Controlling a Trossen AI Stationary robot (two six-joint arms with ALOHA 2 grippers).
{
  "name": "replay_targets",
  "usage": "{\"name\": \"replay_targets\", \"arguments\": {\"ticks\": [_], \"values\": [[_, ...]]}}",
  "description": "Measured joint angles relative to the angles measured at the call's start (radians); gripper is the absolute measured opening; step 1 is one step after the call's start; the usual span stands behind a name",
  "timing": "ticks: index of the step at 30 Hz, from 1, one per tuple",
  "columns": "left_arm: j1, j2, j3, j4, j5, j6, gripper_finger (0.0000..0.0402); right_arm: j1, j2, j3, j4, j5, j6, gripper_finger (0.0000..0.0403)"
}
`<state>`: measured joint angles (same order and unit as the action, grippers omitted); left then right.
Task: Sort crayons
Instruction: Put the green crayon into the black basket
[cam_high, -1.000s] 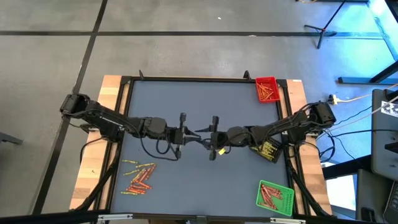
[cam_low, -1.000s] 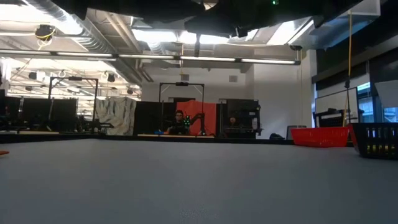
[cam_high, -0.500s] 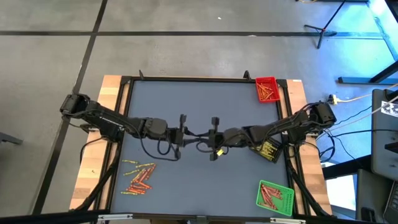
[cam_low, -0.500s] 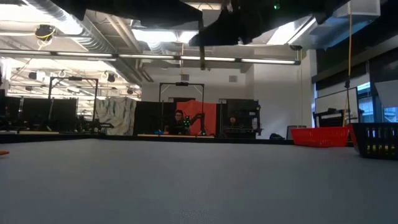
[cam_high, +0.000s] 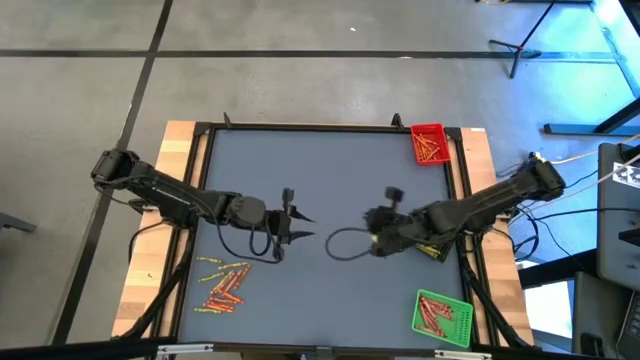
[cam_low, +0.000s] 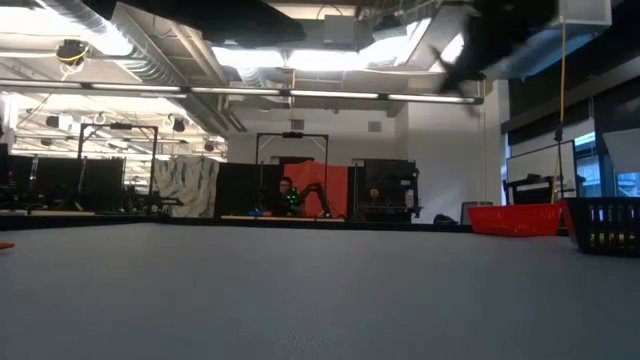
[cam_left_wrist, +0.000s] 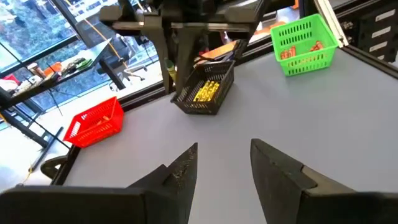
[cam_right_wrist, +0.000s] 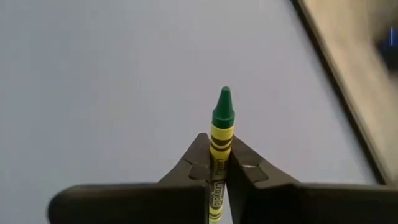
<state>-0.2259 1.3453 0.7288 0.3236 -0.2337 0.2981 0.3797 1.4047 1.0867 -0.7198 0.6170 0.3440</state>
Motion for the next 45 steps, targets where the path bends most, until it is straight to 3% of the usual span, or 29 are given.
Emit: {"name": "replay_targets", "arguments": {"ticks": [6,10,19,31,34,38,41,45], "values": [[0.000,0.000,0.000,0.001,-0.001,0.001,0.0132,0.056,-0.046,0.000,-0.427,-0.025,0.468,0.0032],[0.000,0.000,0.000,-0.002,0.000,0.008,0.0132,0.092,-0.046,-0.008,-0.582,-0.108,0.656,0.0040],[0.000,0.000,0.000,-0.002,-0.001,0.000,0.0132,0.147,-0.046,-0.192,-0.517,-0.378,0.812,0.0021],[0.000,0.001,0.000,-0.002,-0.001,-0.003,0.0132,0.143,-0.045,-0.271,-0.487,-0.452,0.829,0.0111],[0.000,0.001,0.000,-0.001,-0.001,-0.003,0.0132,0.144,-0.045,-0.206,-0.546,-0.401,0.823,0.0142],[0.000,0.001,0.000,-0.016,0.000,-0.049,0.0132,0.166,-0.046,-0.098,-0.517,-0.167,0.737,0.0164],[-0.004,0.001,0.000,-0.129,0.000,-0.133,0.0132,0.178,-0.046,-0.063,-0.389,0.017,0.580,0.0169],[-0.023,0.001,0.000,-0.339,0.025,-0.258,0.0132,0.176,-0.046,-0.082,-0.138,0.174,0.311,0.0170]]}}
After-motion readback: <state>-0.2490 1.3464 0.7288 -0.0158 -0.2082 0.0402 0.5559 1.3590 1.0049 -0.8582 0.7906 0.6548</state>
